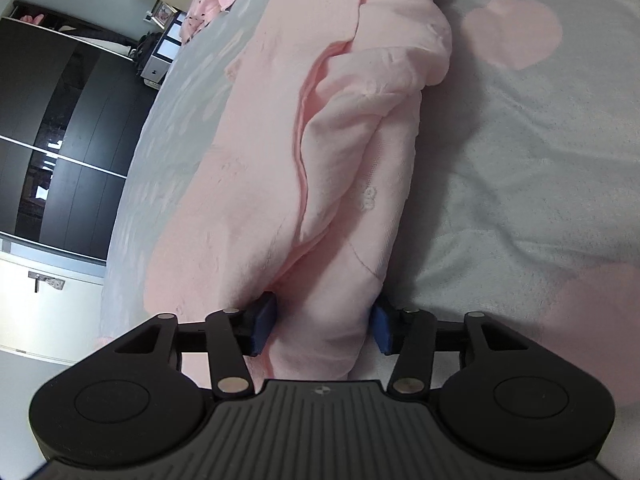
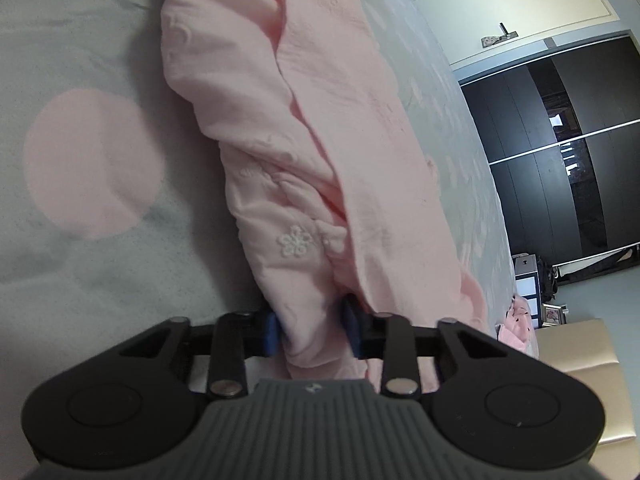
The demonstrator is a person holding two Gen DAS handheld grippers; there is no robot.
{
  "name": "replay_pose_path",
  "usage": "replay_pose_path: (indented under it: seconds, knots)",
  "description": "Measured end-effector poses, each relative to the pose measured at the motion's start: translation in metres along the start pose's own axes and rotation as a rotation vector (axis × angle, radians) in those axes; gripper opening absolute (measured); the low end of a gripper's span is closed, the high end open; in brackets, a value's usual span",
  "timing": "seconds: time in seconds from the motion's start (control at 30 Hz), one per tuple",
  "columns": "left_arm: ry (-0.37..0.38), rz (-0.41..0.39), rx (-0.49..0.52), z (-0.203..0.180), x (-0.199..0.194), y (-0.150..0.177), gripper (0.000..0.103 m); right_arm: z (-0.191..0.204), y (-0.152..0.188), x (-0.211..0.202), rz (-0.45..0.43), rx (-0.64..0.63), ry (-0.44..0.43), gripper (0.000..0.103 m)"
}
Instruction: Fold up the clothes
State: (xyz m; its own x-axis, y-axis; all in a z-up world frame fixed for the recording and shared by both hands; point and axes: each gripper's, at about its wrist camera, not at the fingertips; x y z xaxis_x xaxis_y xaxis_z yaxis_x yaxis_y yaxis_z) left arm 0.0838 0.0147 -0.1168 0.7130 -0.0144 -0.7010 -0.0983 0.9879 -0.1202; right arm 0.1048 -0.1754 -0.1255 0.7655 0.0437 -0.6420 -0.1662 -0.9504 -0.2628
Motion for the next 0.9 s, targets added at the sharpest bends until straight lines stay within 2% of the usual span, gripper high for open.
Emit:
replay_pose_path:
  seconds: [0.03,0.13,0.23,0.4,0.57,0.7,0.8,0.9]
  knots:
    - [0.006,0.005,0.012,0.001,-0.001,-0.002,0.025,-0.003,-0.001,0.0,0.004,0.008,0.005,0.013]
    - [0.013,0.019,-0.007,0.01,-0.009,0.0,0.006,-0.019,-0.002,-0.006,0.002,0.073,0.005,0.009]
    - [0.022,0.012,-0.062,0.025,-0.027,0.006,0.003,-0.027,0.0,-0.021,-0.017,0.087,-0.007,0.008]
    - [0.041,-0.012,-0.059,0.028,-0.063,0.012,0.002,-0.027,0.005,-0.058,-0.032,0.087,-0.064,0.007]
    - [0.108,-0.023,-0.018,-0.001,-0.104,0.024,0.002,-0.007,0.014,-0.11,-0.037,0.083,-0.167,0.007]
    - [0.163,-0.022,0.003,-0.039,-0.129,0.039,0.002,0.024,0.023,-0.131,-0.028,0.062,-0.231,0.007]
    - [0.188,-0.018,-0.008,-0.056,-0.129,0.047,0.002,0.054,0.034,-0.146,-0.017,0.049,-0.267,0.007]
    - [0.203,-0.021,-0.011,-0.068,-0.123,0.053,0.003,0.071,0.041,-0.143,-0.006,0.059,-0.273,0.009]
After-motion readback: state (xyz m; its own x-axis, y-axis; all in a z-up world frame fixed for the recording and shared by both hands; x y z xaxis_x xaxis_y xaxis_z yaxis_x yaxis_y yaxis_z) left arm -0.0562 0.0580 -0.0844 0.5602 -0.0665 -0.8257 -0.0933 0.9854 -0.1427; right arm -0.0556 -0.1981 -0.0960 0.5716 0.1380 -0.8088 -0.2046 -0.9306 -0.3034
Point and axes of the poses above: each gripper's, at about its wrist camera, not at the fingertips, and x roughly the way its jaws point, z to its left, y to its underside, and after that the axes turned 5 degrees about x, right-handed
